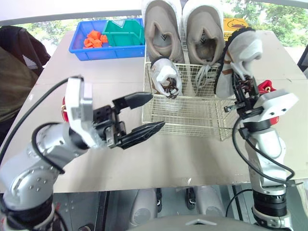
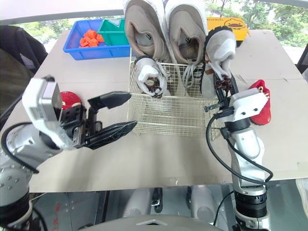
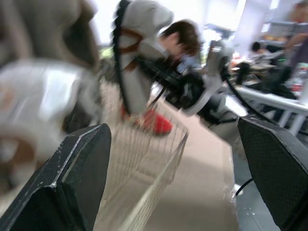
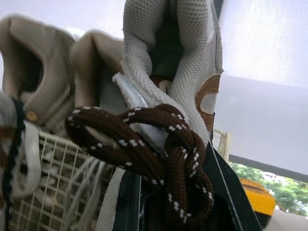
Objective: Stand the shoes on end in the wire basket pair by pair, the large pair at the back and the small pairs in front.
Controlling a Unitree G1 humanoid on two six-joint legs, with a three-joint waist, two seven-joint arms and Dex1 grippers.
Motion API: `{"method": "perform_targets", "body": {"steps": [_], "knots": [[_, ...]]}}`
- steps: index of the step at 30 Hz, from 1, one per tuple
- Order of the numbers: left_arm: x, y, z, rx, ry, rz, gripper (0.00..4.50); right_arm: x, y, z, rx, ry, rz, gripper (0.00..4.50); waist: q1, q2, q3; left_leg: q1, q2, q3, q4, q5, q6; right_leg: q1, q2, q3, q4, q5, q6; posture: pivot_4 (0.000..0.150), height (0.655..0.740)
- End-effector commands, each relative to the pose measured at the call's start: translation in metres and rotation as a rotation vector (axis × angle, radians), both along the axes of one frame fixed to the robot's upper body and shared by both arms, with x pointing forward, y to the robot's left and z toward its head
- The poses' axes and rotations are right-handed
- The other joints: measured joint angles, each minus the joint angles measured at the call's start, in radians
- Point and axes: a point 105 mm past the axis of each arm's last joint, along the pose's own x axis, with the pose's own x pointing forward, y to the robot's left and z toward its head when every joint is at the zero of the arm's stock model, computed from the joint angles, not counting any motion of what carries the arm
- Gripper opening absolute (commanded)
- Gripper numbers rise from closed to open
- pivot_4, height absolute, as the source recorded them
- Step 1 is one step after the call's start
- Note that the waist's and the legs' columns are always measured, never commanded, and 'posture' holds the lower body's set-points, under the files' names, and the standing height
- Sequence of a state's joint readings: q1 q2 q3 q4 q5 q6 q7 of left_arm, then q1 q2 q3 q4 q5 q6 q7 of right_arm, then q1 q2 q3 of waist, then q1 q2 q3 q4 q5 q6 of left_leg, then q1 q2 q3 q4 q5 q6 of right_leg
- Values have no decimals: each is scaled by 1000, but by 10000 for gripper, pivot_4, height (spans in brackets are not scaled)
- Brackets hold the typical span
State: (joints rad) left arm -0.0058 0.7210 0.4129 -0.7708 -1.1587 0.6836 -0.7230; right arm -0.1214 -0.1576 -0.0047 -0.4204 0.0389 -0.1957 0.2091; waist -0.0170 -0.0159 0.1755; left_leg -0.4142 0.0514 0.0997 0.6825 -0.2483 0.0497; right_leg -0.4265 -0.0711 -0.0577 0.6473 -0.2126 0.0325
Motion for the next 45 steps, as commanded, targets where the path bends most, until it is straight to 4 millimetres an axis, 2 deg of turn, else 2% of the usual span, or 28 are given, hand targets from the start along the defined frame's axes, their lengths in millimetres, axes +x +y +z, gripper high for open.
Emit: {"method": "perform_targets", "body": {"steps": [1, 4, 5, 6, 7, 9, 11, 14, 15, 18, 22, 28, 31, 36, 39, 41, 45], "knots": [[-8, 4, 4, 35, -63, 20, 45000, -4, 3, -2, -9, -45, 3, 375, 4, 0, 0, 0, 0, 0, 0, 0, 0, 0, 0, 0, 0, 0, -1, 1500, 7400], [-8, 6, 1, 40, -53, 28, 45000, -5, 4, -19, 22, 31, 66, 375, 6, -1, 0, 0, 0, 0, 0, 0, 0, 0, 0, 0, 0, 0, -1, 1500, 7400], [-8, 7, 1, 39, -55, 29, 45000, -7, 3, -26, 40, 63, 100, 6743, 6, -1, -1, 0, 0, 0, 0, 0, 0, 0, 0, 0, -1, 0, -1, 1500, 7400], [-7, 7, 1, 39, -57, 29, 45000, -9, 3, -30, 52, 82, 121, 8562, 6, -2, -1, 0, 0, 0, 0, 0, 0, 0, 0, 0, -1, 0, -1, 1500, 7400], [-6, 7, 1, 35, -60, 30, 45000, -11, 1, -33, 70, 104, 137, 12787, 7, -3, -2, 0, 0, 0, 0, 0, 0, 0, 0, 0, -1, 0, -1, 1500, 7400], [-3, 8, 1, 31, -62, 33, 45000, -16, -2, -35, 80, 135, 165, 19601, 9, -5, -3, 0, 1, 0, 0, 0, 0, 1, -1, -1, -1, 0, -1, 1500, 7400], [0, 9, 1, 23, -60, 42, 45000, -21, -4, -33, 93, 170, 202, 28292, 7, -6, -4, 0, 1, 0, 0, -1, -1, 1, -1, -1, -2, 0, -1, 1500, 7400], [7, 11, 0, -5, -48, 61, 45000, -32, -7, -33, 70, 266, 292, 43224, 6, -5, -4, 0, 1, 0, 0, -4, -2, 1, -1, 0, -2, 0, -1, 1500, 7400], [9, 11, -1, -17, -42, 68, 45000, -37, -7, -34, 48, 302, 324, 44238, 6, -5, -3, 0, 1, 0, 0, -5, -1, 1, -1, 0, -2, 0, -1, 1500, 7400], [20, 14, -4, -49, -23, 114, 45000, -45, -12, -29, -14, 369, 386, 44238, 9, -5, -4, 0, 2, 0, 0, -5, 1, 1, 0, -1, -2, 0, -1, 1500, 7400], [34, 27, -4, -101, -7, 219, 45000, -55, -13, -10, -102, 403, 540, 44238, 7, -4, -3, 0, 2, 1, 0, -3, 5, 0, 0, 0, -2, 0, -1, 1500, 7400], [43, 63, -8, -201, 22, 491, 45000, -68, 6, 20, -362, 380, 820, 44238, 7, -5, -2, 0, 3, 1, -1, -4, 6, -1, 1, 0, -3, 1, -2, 1500, 7400], [41, 87, -16, -224, 45, 696, 45000, -66, 17, 31, -398, 345, 928, 44238, 7, -5, -2, -1, 3, 1, -2, -4, 6, -1, 1, 0, -4, 1, -3, 1500, 7400], [27, 122, -33, -223, 92, 968, 45000, -63, 42, 29, -461, 307, 1005, 44238, 11, -7, -3, -2, 3, 1, -2, -4, 7, -1, 0, 0, -5, 2, -3, 1500, 7400], [19, 144, -45, -185, 124, 1216, 45000, -69, 48, 29, -501, 273, 1087, 44238, 23, -7, -3, -2, 2, 1, -2, -4, 7, -1, -1, -1, -5, 2, -3, 1500, 7400], [18, 149, -54, -118, 146, 1312, 45000, -71, 51, 27, -517, 263, 1128, 44238, 32, -8, -3, -2, 2, 1, -2, -4, 7, -1, -1, -1, -6, 2, -3, 1500, 7400], [28, 151, -65, -68, 214, 1362, 45000, -70, 57, 26, -521, 255, 1170, 44238, 35, -8, -3, -2, 2, 0, -2, -5, 7, -1, -1, -2, -5, 2, -4, 1500, 7400]]}}
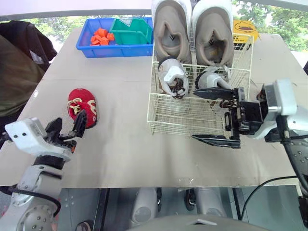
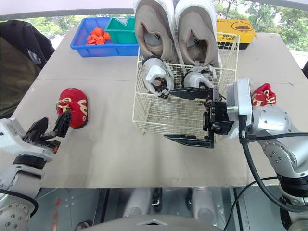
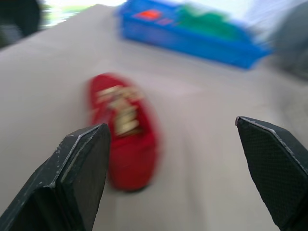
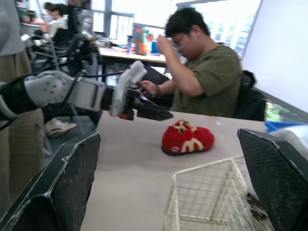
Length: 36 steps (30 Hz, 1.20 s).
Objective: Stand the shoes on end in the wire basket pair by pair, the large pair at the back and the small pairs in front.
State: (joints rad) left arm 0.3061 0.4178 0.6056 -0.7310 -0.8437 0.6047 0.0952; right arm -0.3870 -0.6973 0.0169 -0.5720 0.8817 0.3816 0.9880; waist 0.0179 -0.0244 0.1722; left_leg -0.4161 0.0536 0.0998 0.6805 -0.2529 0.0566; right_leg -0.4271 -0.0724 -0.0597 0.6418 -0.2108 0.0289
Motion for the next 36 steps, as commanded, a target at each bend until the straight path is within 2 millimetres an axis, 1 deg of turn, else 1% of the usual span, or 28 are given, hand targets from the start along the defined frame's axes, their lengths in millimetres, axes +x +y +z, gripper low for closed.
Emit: {"method": "perform_targets", "body": {"steps": [1, 2, 5, 6, 8, 9, 11, 13, 14, 16, 17, 18, 19, 20, 23, 25, 26, 27, 29, 33, 34, 35, 36], "knots": [[12, -3, 6, 28, 16, 11, 45000, -4, 6, 7, 10, -41, 54, 44238, -1, 0, 0, 0, 0, 0, 0, 0, 0, 0, 0, 0, 0, 0, 0, 1500, 7400], [17, -3, 6, 25, 22, 0, 45000, -3, 7, 8, 16, -41, 61, 44238, -1, 0, 0, 0, 0, 0, 0, 0, 0, 0, 0, 0, 0, 0, 0, 1500, 7400], [30, 6, -2, 39, 73, 3, 45000, -2, 8, 10, 35, -30, 66, 44238, -4, 0, 0, 0, 0, 0, 0, 0, 0, 0, 0, 0, 0, 1, -2, 1500, 7400], [33, 8, -11, 45, 118, -1, 45000, -1, 7, 7, 26, -28, 62, 44238, -5, 0, 0, 0, 0, 0, 0, 0, 0, 0, 0, 0, 0, 1, -2, 1500, 7400], [35, 21, -31, 38, 191, 82, 45000, -1, 4, 4, 5, -30, 48, 44238, -6, 0, 0, 0, 0, 1, 0, 0, 0, 0, 0, 0, 0, 1, -2, 1500, 7400], [35, 25, -36, 28, 205, 106, 45000, -2, 4, 3, 1, -30, 44, 44238, -6, 0, 0, 0, 0, 2, -1, 0, 0, -1, 0, 0, 0, 1, -2, 1500, 7400], [39, 22, -49, 66, 231, 81, 45000, -1, 3, 5, 13, -27, 29, 44238, -5, 0, 0, 0, 0, 3, -1, 0, 0, -1, 0, 1, 0, 1, -2, 1500, 7400], [41, 18, -57, 54, 231, 72, 39733, 1, 2, 7, 23, -30, 8, 45000, -4, 0, 0, 0, 0, 2, -1, 0, 0, -1, 0, 0, 0, 1, -2, 1500, 7400], [43, 16, -54, 45, 202, 68, 37274, 2, 3, 9, 31, -30, -2, 45000, -4, 0, 0, 0, 0, 2, -2, 0, 0, -1, 0, 0, 0, 1, -2, 1500, 7400], [46, 12, -44, 40, 127, 56, 27466, 2, 3, 14, 51, -23, -10, 45000, -5, 0, 0, 0, 1, 2, -2, 0, 0, -2, -1, 0, 0, 1, -2, 1500, 7400], [46, 12, -41, 42, 100, 55, 22795, 2, 2, 15, 56, -21, -10, 45000, -5, 0, 0, 0, 1, 2, -1, -1, -2, -2, -5, 0, 0, 2, -2, 1500, 7400], [44, 15, -38, 49, 79, 66, 19036, 2, 2, 12, 47, -21, -15, 45000, -4, 0, 0, 0, 1, 2, -2, -3, -4, -2, -6, 0, 0, 2, -3, 1500, 7400], [42, 17, -31, 60, 42, 72, 16438, 3, 1, 9, 36, -24, -20, 45000, -4, 0, 0, 0, 1, 2, -2, -3, -4, -2, -6, -1, 0, 2, -3, 1500, 7400], [41, 18, -27, 69, 15, 75, 14297, 3, 0, 8, 28, -25, -23, 45000, -4, 0, 0, -1, 1, 2, -2, -3, -4, -2, -7, -1, 0, 2, -3, 1500, 7400], [33, 20, -17, 92, -42, 86, 11221, 5, -1, 8, 40, -10, -26, 45000, -6, 0, 0, -2, 1, 2, -2, -2, -4, -3, -7, -1, 0, 2, -3, 1500, 7400], [29, 21, -19, 115, -25, 79, 9484, 6, -1, 5, 33, -7, -25, 45000, -6, 0, 0, -2, 1, 2, -2, -1, -2, -4, -7, -1, 0, 2, -3, 1500, 7400], [28, 17, -20, 95, -27, 37, 7951, 6, -1, 4, 30, -8, -24, 45000, -6, 0, 0, -2, 1, 2, -2, 0, 0, -4, -7, -1, 0, 2, -3, 1500, 7400], [25, 18, -20, 87, -27, 35, 7951, 7, -1, 3, 29, -8, -24, 45000, -6, 0, 0, -2, 1, 2, -2, 0, 0, -4, -7, -1, -1, 2, -3, 1500, 7400], [21, 20, -29, 66, 24, 42, 10592, 7, 0, 3, 26, -3, -17, 45000, -5, 0, 0, -2, 1, 2, -2, 0, 0, -4, -7, -1, -1, 2, -3, 1500, 7400], [11, 21, -36, 79, 81, 75, 26203, 6, -2, 2, 15, 0, -12, 45000, -5, 0, 0, -2, 1, 2, -2, -1, -1, -4, -7, -2, -1, 2, -3, 1500, 7400], [8, 22, -36, 88, 91, 95, 29960, 6, -2, 2, 14, 0, -14, 45000, -5, 0, 0, -2, 0, 2, -2, -1, -1, -4, -7, -1, -1, 2, -3, 1500, 7400], [6, 23, -36, 100, 100, 113, 34759, 6, -3, 2, 14, 0, -15, 45000, -5, 0, 0, -2, 0, 2, -2, -1, -1, -4, -7, -1, -1, 2, -3, 1500, 7400], [5, 27, -34, 110, 102, 140, 38223, 7, -2, 2, 15, 0, -15, 45000, -4, 0, 0, -2, 0, 2, -2, -1, -1, -4, -7, -1, -1, 2, -3, 1500, 7400]]}}
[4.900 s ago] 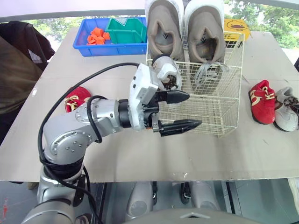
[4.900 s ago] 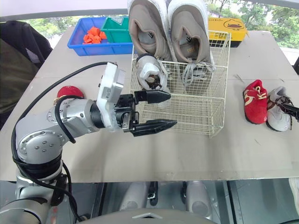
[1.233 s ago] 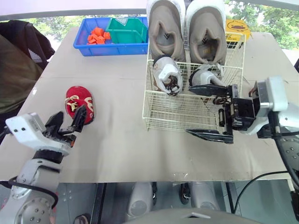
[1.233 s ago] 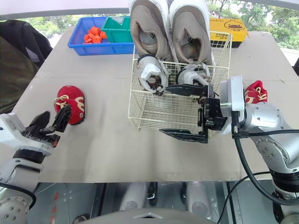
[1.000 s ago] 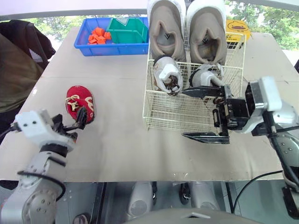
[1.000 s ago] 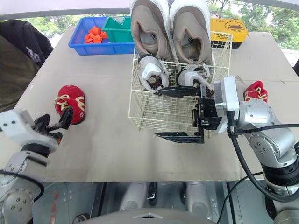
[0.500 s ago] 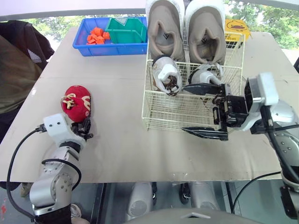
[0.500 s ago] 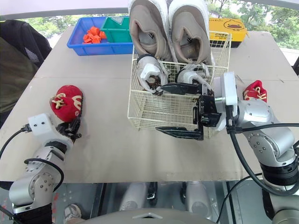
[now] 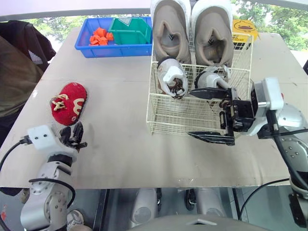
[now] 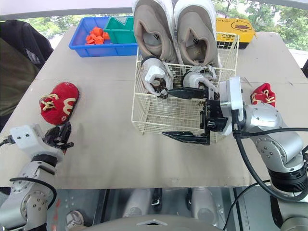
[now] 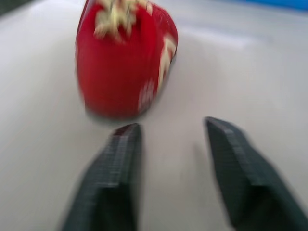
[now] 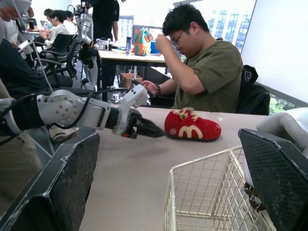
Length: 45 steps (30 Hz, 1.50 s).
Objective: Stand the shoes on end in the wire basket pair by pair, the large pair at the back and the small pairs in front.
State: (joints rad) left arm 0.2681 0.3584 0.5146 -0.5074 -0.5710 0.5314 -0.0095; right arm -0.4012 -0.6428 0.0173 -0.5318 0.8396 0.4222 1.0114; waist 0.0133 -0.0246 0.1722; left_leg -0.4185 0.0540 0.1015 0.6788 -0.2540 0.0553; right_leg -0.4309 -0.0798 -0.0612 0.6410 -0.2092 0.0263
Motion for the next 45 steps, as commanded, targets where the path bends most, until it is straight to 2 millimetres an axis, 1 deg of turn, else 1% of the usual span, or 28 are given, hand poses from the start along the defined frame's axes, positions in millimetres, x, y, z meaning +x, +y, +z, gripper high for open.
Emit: {"method": "perform_targets", "body": {"steps": [1, 2, 5, 7, 11, 12, 13, 16, 19, 20, 22, 23, 24, 25, 26, 27, 29, 31, 32, 34, 35, 37, 40, 41, 43, 45], "knots": [[-7, 11, 19, 72, -35, 86, 43625, -2, -4, 7, 13, -39, -6, 45000, 1, 0, 0, 0, 0, 0, 0, 0, 0, 0, 0, 0, 0, 0, 0, 1500, 7400], [-6, 14, 22, 88, -34, 94, 44417, -3, -4, 7, 14, -38, -6, 45000, 0, 0, 0, 0, 0, -1, 0, 0, 0, 0, 0, -1, 0, 0, 0, 1500, 7400], [-3, 25, 28, 125, -23, 116, 44417, -3, -3, 6, 14, -38, -6, 45000, 1, 0, 0, 0, 0, -1, 0, -1, -3, 0, 0, -1, 0, 0, 0, 1500, 7400], [2, 32, 31, 129, -12, 114, 44417, -3, -3, 6, 16, -37, -11, 45000, 0, 0, 0, 0, 0, -1, 0, -1, -3, 0, 0, -1, 0, 0, 0, 1500, 7400], [23, 46, 34, 170, 30, 64, 44417, -3, -3, 6, 16, -40, -30, 45000, 2, 0, 0, 0, 0, -1, 0, 0, 0, 0, 2, -2, 0, 0, 0, 1500, 7400], [30, 53, 32, 174, 60, 54, 44417, -4, -2, 5, 14, -41, -36, 45000, 1, 0, 0, 0, 0, -2, 0, 1, 1, 0, 6, -3, 0, 0, 0, 1500, 7400], [37, 57, 30, 180, 80, 41, 44417, -4, -3, 5, 14, -42, -44, 45000, 2, 0, 0, 0, 0, -1, 0, 1, 1, 0, 5, -2, 0, 0, 0, 1500, 7400], [54, 62, 25, 175, 105, -33, 44417, -6, -3, 6, 17, -45, -69, 45000, 1, 1, 0, 0, 0, -1, 0, 1, 1, 0, 6, -2, 0, 0, 0, 1500, 7400], [61, 61, 20, 152, 106, -83, 36312, -6, -4, 5, 14, -48, -83, 45000, 2, 1, 0, 0, 0, -1, -1, 1, 1, 0, 5, -2, 0, 0, 0, 1500, 7400], [62, 60, 21, 150, 98, -100, 31196, -7, -4, 5, 11, -51, -89, 45000, 2, 1, 0, 0, 0, -1, -1, 1, 1, 0, 4, -2, 0, 0, 0, 1500, 7400], [64, 56, 23, 138, 76, -135, 22608, -6, -4, 5, 8, -52, -97, 45000, 2, 1, 0, 0, 0, -2, -1, -1, -3, 0, 0, -3, 0, 0, 0, 1500, 7400], [64, 54, 25, 137, 61, -147, 17170, -6, -4, 5, 7, -52, -99, 45000, 2, 1, 0, 0, 0, -2, -1, -1, -3, 0, 0, -3, 0, 0, 0, 1500, 7400], [64, 53, 28, 144, 42, -155, 13497, -5, -4, 5, 4, -53, -101, 45000, 2, 1, 0, 0, 0, -2, -1, -1, -3, 0, 0, -3, 0, 0, 0, 1500, 7400], [63, 53, 33, 147, 12, -158, 10738, -4, -4, 5, 0, -54, -102, 45000, 2, 1, 0, 0, 0, -2, -1, -1, -3, -1, -1, -3, 0, 0, 0, 1500, 7400], [61, 51, 42, 160, -37, -159, 6736, -3, -4, 5, -3, -55, -103, 45000, 2, 1, 0, 0, 0, -2, -1, -2, -3, -1, -1, -3, 0, 0, 0, 1500, 7400], [60, 49, 51, 186, -82, -162, 4378, -2, -4, 5, -5, -57, -102, 45000, 2, 1, 0, 0, 0, -2, -1, -2, -3, -1, -2, -3, 0, 0, 0, 1500, 7400], [55, 36, 79, 255, -214, -201, 3709, 1, -4, 7, -7, -62, -97, 45000, 0, -1, 1, -1, 0, -2, -1, -2, -3, -1, -2, -3, -1, 0, 0, 1500, 7400], [46, 15, 109, 311, -356, -267, 3704, 3, -5, 11, 0, -64, -90, 45000, 0, -3, 1, -5, 0, -2, -1, -1, -3, -3, -3, -3, -1, 0, 0, 1500, 7400], [41, 6, 119, 337, -402, -304, 3704, 5, -5, 14, 3, -66, -87, 45000, 0, -3, 1, -7, 0, -3, -1, -1, -4, -4, -3, -3, -1, 0, 0, 1500, 7400], [25, -19, 140, 396, -497, -429, 3704, 8, -7, 22, 19, -74, -72, 45000, -1, -3, 1, -12, -1, -6, 0, 1, -8, -7, -4, -4, -1, 0, 0, 1500, 7400], [17, -31, 148, 415, -524, -499, 3704, 9, -8, 28, 31, -74, -65, 45000, -2, -3, 1, -13, -1, -5, 0, 2, -8, -8, -5, -3, -1, 0, 0, 1500, 7400], [4, -48, 157, 460, -547, -619, 3704, 13, -9, 40, 52, -70, -55, 45000, -7, -2, 2, -13, -1, -5, 0, 4, -4, -8, -5, -3, -1, 0, 0, 1500, 7400], [-14, -73, 167, 540, -536, -834, 3704, 23, -12, 58, 69, -68, -68, 45000, -12, -1, 2, -13, -2, -5, 0, 4, -3, -8, -4, -6, 0, 0, 0, 1500, 7400], [-17, -77, 169, 552, -534, -871, 3704, 25, -13, 62, 71, -70, -75, 45000, -13, -1, 2, -13, -2, -5, 0, 4, -3, -9, -4, -6, 0, 0, 0, 1500, 7400], [-22, -88, 187, 646, -550, -987, 3704, 36, -18, 81, 9, -113, -165, 45000, -11, 1, 3, -13, -1, -5, 0, 2, 0, -9, -2, -7, 0, 0, 0, 1500, 7400], [-26, -98, 194, 735, -535, -1092, 3704, 36, -21, 96, -54, -96, -151, 45000, -6, 7, 8, -15, -1, -5, 5, 2, 1, -10, 3, -8, 2, 0, 0, 1500, 7400]]}}
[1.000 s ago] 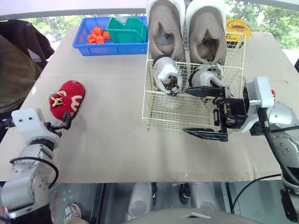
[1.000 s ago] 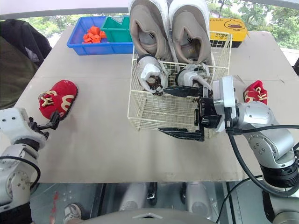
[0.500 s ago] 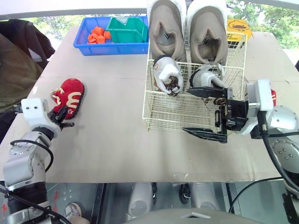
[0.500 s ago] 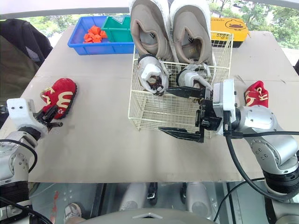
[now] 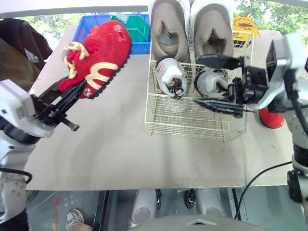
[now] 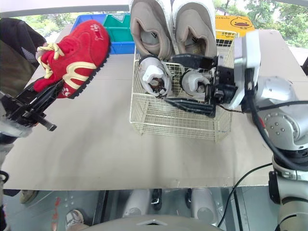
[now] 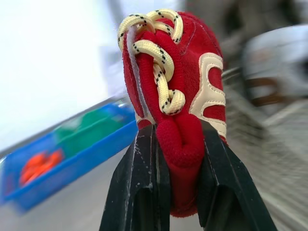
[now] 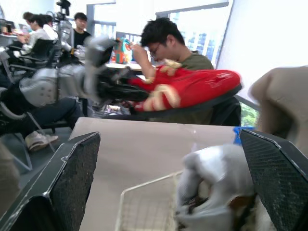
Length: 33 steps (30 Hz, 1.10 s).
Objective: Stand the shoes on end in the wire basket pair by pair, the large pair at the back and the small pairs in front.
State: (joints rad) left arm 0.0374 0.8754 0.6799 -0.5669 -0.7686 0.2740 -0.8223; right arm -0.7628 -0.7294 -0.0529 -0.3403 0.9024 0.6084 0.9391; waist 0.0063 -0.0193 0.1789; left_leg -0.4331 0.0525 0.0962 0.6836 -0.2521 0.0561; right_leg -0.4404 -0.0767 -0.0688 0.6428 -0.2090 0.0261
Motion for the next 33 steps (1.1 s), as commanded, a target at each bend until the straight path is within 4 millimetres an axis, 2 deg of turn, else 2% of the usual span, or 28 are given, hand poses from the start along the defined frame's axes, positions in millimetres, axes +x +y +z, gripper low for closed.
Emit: {"method": "perform_targets", "body": {"steps": [1, 7, 9, 14, 17, 22, 25, 27, 30, 33], "knots": [[-16, -16, 23, 157, -93, -133, 3704, -5, -8, 32, -62, -1, 16, 45000, 1, 3, 1, 0, 0, 1, 0, 0, 0, 0, 1, 1, -1, 0, 0, 1500, 7400], [-10, -27, 29, 384, -130, -277, 3704, 7, -4, 56, -132, 56, 41, 45000, -4, 4, 1, 1, 1, 5, -1, -1, 1, 0, 5, 4, -2, 0, 1, 1500, 7400], [-4, -33, 28, 476, -156, -336, 3704, 2, -1, 58, -189, 60, 79, 45000, -3, 4, 1, 0, 1, 8, -2, -1, 1, -2, 6, 3, -1, 1, 2, 1500, 7400], [12, -51, 24, 617, -234, -467, 3704, -2, 8, 46, -333, 179, 100, 45000, 3, 6, 2, -1, 1, 12, -2, 0, 0, -3, 6, 4, -1, 2, 5, 1500, 7400], [20, -62, 25, 682, -287, -549, 3704, 3, 21, 42, -417, 264, 66, 45000, 4, 5, 2, -1, 0, 14, -1, 1, -1, -3, 6, 6, -1, 3, 5, 1500, 7400], [27, -72, 29, 739, -373, -661, 3704, -3, 43, 42, -523, 382, 107, 45000, -1, 5, 1, -2, 1, 17, 0, 1, -2, -6, 8, 9, 1, 3, 5, 1500, 7400], [27, -84, 31, 748, -464, -742, 3704, 3, 51, 26, -618, 451, 64, 45000, -2, 4, 1, -2, 1, 18, 0, 2, -3, -7, 8, 10, 1, 3, 5, 1500, 7400], [28, -93, 34, 750, -537, -767, 3704, 5, 45, 16, -672, 481, 39, 45000, 1, 4, 1, -3, 1, 18, 1, 2, -3, -7, 8, 10, 1, 3, 5, 1500, 7400], [30, -98, 42, 742, -632, -769, 3703, 6, 44, 8, -711, 534, 27, 37195, 7, 4, 1, -4, 1, 17, 3, 2, -3, -7, 8, 10, 1, 3, 5, 1500, 7400], [33, -97, 45, 732, -690, -738, 3703, 8, 38, 7, -714, 544, 20, 22732, 5, 4, 1, -4, 1, 17, 3, 2, -2, -7, 8, 10, 1, 3, 5, 1500, 7400]]}}
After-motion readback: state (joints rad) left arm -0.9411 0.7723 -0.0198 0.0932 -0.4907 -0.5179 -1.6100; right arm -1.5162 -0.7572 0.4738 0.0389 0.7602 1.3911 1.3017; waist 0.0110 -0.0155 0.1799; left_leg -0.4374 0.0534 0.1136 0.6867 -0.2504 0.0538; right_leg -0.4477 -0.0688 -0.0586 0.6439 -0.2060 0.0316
